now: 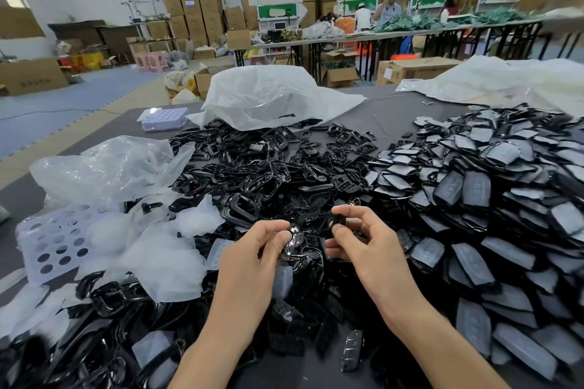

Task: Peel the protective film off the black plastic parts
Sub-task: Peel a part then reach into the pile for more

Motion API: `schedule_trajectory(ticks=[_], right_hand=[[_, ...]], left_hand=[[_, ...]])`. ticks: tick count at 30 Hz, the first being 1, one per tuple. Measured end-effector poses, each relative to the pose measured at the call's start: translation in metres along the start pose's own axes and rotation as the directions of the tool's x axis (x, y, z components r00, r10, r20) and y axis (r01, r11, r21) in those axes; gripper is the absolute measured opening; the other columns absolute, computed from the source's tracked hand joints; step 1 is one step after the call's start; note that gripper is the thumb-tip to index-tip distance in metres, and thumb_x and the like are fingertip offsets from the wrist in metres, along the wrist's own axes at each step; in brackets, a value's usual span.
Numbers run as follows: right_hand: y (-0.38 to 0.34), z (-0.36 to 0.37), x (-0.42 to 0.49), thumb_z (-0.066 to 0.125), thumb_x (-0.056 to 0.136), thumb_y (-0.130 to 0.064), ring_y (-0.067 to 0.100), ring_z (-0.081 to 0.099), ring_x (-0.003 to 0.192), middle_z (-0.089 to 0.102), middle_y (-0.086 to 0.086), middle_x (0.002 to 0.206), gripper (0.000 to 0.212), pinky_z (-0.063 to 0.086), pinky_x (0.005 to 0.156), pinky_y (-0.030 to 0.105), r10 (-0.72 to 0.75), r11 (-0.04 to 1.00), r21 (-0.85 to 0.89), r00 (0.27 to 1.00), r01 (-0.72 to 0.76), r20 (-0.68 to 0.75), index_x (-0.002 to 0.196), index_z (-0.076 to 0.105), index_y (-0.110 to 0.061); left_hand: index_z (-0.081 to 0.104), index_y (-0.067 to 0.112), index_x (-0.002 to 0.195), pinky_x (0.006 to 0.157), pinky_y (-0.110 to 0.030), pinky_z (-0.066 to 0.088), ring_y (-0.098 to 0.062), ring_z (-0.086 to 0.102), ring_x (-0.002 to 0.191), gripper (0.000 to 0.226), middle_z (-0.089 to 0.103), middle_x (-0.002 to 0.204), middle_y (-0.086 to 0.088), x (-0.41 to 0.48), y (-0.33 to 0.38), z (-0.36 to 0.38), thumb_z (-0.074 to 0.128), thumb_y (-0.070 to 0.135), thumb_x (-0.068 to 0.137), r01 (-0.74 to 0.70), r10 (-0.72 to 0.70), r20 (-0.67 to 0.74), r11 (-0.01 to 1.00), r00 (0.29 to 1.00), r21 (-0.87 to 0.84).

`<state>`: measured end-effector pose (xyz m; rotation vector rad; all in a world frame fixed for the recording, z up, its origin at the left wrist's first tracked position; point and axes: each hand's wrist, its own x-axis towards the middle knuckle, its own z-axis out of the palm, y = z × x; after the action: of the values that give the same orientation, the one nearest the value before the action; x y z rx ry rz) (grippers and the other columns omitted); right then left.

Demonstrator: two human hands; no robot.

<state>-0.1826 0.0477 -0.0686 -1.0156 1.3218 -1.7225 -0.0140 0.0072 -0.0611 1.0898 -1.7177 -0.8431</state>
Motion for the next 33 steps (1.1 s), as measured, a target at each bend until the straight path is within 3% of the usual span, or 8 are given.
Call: schedule_trajectory(ticks=[4, 10, 14, 17, 21, 25, 33], right_hand=[[0.0, 0.0, -0.001, 0.065, 0.096, -0.006, 0.019, 0.075, 0.076, 0.069, 0.005, 0.097, 0.027, 0.059, 0.068, 0.022, 0.004, 1.0, 0.001, 1.0, -0.004, 0.005, 0.098, 0.072, -0.032], [-0.001, 0.0, -0.002, 0.065, 0.096, -0.008, 0.019, 0.076, 0.077, 0.07, -0.001, 0.092, 0.029, 0.059, 0.07, 0.023, -0.01, 1.0, -0.005, 1.0, 0.01, -0.009, 0.096, 0.072, -0.036], [-0.005, 0.001, -0.004, 0.065, 0.096, -0.008, 0.018, 0.075, 0.078, 0.072, -0.007, 0.089, 0.031, 0.059, 0.07, 0.021, -0.037, 0.999, -0.01, 0.999, 0.037, 0.012, 0.096, 0.072, -0.038], [-0.007, 0.009, -0.009, 0.065, 0.095, -0.003, 0.017, 0.074, 0.074, 0.071, -0.007, 0.085, 0.03, 0.059, 0.07, 0.022, -0.03, 0.999, 0.047, 0.991, 0.025, 0.127, 0.099, 0.076, -0.031], [-0.009, 0.014, -0.014, 0.063, 0.096, -0.002, 0.014, 0.073, 0.073, 0.071, -0.012, 0.079, 0.026, 0.058, 0.07, 0.02, -0.01, 0.998, 0.067, 0.975, -0.005, 0.221, 0.108, 0.075, -0.022], [-0.012, 0.011, -0.014, 0.062, 0.097, -0.003, 0.014, 0.071, 0.075, 0.07, -0.008, 0.078, 0.029, 0.058, 0.07, 0.021, 0.008, 0.996, 0.082, 0.97, -0.028, 0.242, 0.106, 0.078, -0.025], [-0.013, 0.008, -0.013, 0.061, 0.098, -0.006, 0.013, 0.071, 0.073, 0.069, -0.007, 0.079, 0.031, 0.058, 0.073, 0.021, -0.003, 0.999, 0.034, 0.977, -0.004, 0.215, 0.104, 0.079, -0.03]], left_hand=[[0.072, 0.044, 0.085, 0.067, -0.004, 0.043, 0.004, 0.063, 0.07, 0.023, 0.069, 0.075, 0.023, 0.0, 0.001, 0.0, 0.065, 0.024, 0.095, 0.003, -0.003, 0.0, 1.0, 1.0, 0.01], [0.064, 0.041, 0.088, 0.085, -0.007, 0.04, 0.002, 0.057, 0.101, 0.025, 0.059, 0.1, 0.026, -0.001, 0.004, 0.001, 0.061, 0.018, 0.097, -0.137, 0.14, -0.006, 0.977, 0.99, 0.166], [0.062, 0.041, 0.091, 0.087, -0.005, 0.037, -0.001, 0.056, 0.103, 0.022, 0.052, 0.113, 0.025, 0.0, 0.004, -0.001, 0.058, 0.021, 0.098, -0.186, 0.199, -0.058, 0.966, 0.978, 0.179], [0.063, 0.038, 0.093, 0.086, -0.004, 0.038, 0.005, 0.056, 0.108, 0.017, 0.056, 0.115, 0.022, -0.001, 0.005, 0.001, 0.058, 0.022, 0.098, -0.213, 0.221, -0.045, 0.966, 0.974, 0.146], [0.06, 0.04, 0.097, 0.076, -0.008, 0.043, 0.002, 0.062, 0.091, 0.008, 0.065, 0.097, 0.024, -0.004, 0.006, 0.003, 0.054, 0.035, 0.096, -0.263, 0.269, -0.029, 0.954, 0.963, 0.145], [0.05, 0.056, 0.104, 0.066, -0.009, 0.042, -0.003, 0.061, 0.079, 0.016, 0.063, 0.091, 0.021, -0.005, 0.008, 0.002, 0.05, 0.045, 0.092, -0.252, 0.257, -0.029, 0.96, 0.966, 0.12], [0.059, 0.044, 0.107, 0.073, -0.041, 0.058, -0.014, 0.066, 0.068, 0.024, 0.062, 0.081, 0.005, -0.004, 0.008, 0.0, 0.059, 0.022, 0.098, -0.087, 0.103, 0.147, 0.99, 0.984, -0.112]])
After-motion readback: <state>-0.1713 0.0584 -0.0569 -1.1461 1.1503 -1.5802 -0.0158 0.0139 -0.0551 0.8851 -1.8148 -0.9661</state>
